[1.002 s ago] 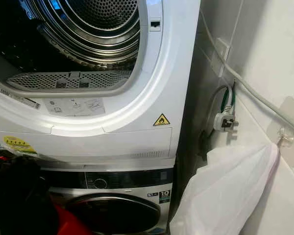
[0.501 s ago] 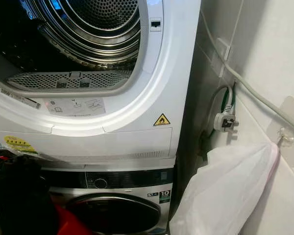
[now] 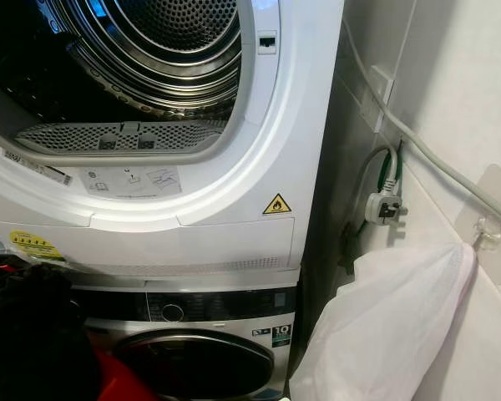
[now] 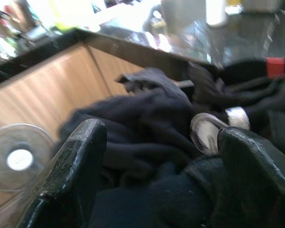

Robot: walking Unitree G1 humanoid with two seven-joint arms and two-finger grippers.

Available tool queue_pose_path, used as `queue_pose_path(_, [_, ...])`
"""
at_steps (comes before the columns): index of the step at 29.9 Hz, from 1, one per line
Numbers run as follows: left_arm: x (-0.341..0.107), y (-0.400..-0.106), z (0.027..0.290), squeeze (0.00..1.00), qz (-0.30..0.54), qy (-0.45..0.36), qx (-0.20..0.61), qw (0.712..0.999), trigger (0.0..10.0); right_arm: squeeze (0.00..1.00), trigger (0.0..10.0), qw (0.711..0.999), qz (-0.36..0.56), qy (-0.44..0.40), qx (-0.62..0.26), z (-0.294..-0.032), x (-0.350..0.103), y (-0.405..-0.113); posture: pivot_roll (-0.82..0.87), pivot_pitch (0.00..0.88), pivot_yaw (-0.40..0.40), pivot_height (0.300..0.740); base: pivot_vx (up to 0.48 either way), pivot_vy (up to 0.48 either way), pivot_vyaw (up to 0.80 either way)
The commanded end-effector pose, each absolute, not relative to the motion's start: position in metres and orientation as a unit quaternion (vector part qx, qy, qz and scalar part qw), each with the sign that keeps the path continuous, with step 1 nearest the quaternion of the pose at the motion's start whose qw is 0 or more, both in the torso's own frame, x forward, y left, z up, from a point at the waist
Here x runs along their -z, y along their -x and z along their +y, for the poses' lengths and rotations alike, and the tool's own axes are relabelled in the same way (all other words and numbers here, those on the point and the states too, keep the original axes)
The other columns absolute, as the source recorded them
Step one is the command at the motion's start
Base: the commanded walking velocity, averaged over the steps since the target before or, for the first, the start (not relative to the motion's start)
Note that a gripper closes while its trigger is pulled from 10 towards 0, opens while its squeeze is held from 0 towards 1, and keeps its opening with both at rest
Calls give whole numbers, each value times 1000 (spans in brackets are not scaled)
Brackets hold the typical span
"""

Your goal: Clothes washing

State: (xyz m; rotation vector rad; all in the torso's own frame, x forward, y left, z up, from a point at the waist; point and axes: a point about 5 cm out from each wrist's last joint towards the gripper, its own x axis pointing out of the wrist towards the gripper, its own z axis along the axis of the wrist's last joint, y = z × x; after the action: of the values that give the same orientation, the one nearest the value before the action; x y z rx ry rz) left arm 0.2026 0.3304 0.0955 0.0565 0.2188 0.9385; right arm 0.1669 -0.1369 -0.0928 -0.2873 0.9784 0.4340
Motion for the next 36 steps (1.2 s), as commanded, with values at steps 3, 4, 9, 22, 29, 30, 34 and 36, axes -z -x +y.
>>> queue_pose_path(3, [-101,-208,337,1000,104,-27,-452,886,10000,0,10000,854,459,132,-204,-134,91,-170,80,0,65,740,0,0,0])
queue_pose_path(4, [-99,-208,336,1000,110,-25,-447,887,10000,0,10000,854,459,132,-204,-134,91,-170,80,0,65,740,0,0,0])
queue_pose_path(9, [-95,-212,334,1000,126,-22,-429,894,10000,0,10000,855,459,131,-204,-133,92,-170,76,0,66,740,0,0,0])
queue_pose_path(22, [-73,-213,321,0,188,-14,-406,894,10000,0,10000,853,460,134,-205,-133,92,-170,74,0,67,740,0,0,0])
queue_pose_path(29, [-68,-218,318,0,211,-20,-403,891,10000,0,10000,857,457,129,-200,-132,90,-173,68,0,70,740,0,0,0])
queue_pose_path(30, [-67,-218,320,0,215,-26,-409,887,10000,0,10000,858,456,129,-199,-132,90,-174,69,0,70,740,0,0,0])
queue_pose_path(34, [-66,-217,323,0,218,-29,-419,881,10000,0,10000,858,457,128,-197,-132,90,-174,70,0,69,740,0,0,0])
queue_pose_path(36, [-66,-217,323,0,218,-29,-419,881,10000,0,10000,858,457,128,-197,-132,90,-174,70,0,69,740,0,0,0])
